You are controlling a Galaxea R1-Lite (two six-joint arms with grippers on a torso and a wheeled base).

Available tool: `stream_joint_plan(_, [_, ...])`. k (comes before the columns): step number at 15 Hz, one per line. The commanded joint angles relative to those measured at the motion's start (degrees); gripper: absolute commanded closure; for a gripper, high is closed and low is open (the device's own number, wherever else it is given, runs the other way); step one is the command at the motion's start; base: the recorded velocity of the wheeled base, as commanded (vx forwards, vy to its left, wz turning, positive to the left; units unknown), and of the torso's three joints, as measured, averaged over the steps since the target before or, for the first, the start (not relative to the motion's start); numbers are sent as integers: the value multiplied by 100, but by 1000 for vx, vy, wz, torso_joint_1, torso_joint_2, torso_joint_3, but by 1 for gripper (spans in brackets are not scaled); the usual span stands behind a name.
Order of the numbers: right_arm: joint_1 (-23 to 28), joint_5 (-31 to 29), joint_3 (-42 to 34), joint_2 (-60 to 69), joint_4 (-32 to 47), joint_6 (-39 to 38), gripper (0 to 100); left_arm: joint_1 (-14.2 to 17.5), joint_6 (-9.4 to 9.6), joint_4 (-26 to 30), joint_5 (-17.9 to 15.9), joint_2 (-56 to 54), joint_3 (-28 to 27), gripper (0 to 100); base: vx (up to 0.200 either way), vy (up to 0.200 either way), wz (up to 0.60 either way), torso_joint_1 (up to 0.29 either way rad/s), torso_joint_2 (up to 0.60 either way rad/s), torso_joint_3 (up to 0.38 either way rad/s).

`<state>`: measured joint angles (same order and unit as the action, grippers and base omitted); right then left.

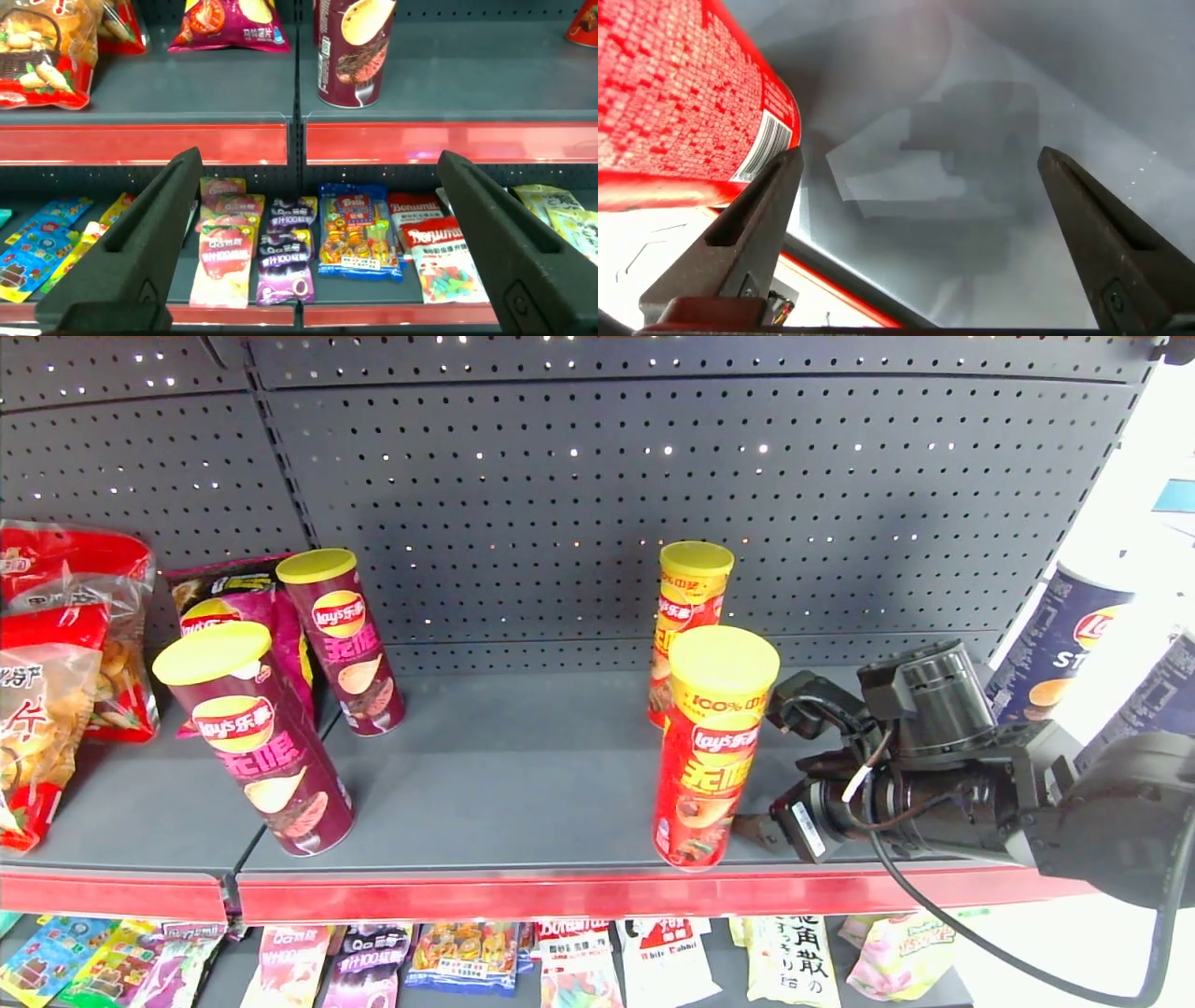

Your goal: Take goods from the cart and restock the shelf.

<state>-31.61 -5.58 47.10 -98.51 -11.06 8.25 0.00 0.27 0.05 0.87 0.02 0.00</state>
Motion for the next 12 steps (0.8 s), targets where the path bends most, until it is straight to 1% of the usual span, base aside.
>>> stream_joint_plan(1, [-29,-4,0,-1,-2,1,0,0,0,-5,1,-2,0,0,0,0,0,0,0,0])
stream_joint_plan(6, [-135,-4,44,-28,-11,-8,0,0,0,-5,1,-2,0,0,0,0,0,0,0,0])
stream_joint_plan(12, [-56,-4,-123,122,-11,-8,0,0,0,4,1,-2,0,0,0,0,0,0,0,0])
